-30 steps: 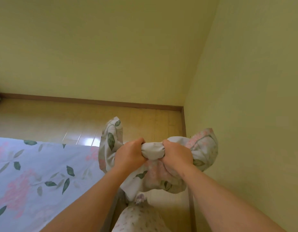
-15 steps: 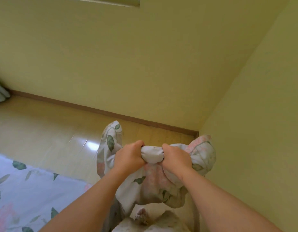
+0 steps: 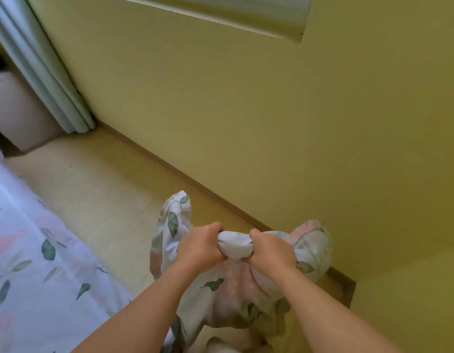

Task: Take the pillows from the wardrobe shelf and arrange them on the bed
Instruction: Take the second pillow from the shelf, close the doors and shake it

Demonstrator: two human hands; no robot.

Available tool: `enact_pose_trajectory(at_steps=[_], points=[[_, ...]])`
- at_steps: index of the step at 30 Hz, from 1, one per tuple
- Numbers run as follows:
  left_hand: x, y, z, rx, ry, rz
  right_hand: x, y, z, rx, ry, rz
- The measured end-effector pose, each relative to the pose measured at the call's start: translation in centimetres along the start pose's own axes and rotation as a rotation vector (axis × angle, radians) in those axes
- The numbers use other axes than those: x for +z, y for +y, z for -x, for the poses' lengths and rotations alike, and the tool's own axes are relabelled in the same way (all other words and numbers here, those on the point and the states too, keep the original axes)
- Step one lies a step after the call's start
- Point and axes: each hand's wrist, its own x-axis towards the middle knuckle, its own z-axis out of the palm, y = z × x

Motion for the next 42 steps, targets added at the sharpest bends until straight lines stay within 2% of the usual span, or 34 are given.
enact_pose_trajectory(at_steps=[6,13,17,26,33,42], points=[[-2.0,0.3,-5.8,-0.202,0.054,0.052,-3.1,0.6,-9.2,-0.218,-0.045,0.060],[-6.8,-4.2,-10.1,-0.436,0.165,0.118,-5.0,-6.0,-18.6,-0.449,-0.081,0.135],[-10.1,-10.1,-12.6,-0.519,0.220,0.136,-5.1,-12.5,-24.4,-0.547,-0.149,0.167],[-20.3,-25.4,-16.9,-0.641,0.340,0.234,-6.5,-30.6,-34.5,-0.715,-0.138,0.207],[-26.5,-34.5,-18.5,-0.710,0.425,0.228,-6.2,-41.9,-40.4,-0.808,-0.131,0.208],[-35.2,-47.3,-24.1,-0.914,0.579,0.170,-6.0,-57.3,-50.4,-0.891,-0.161,0.172]])
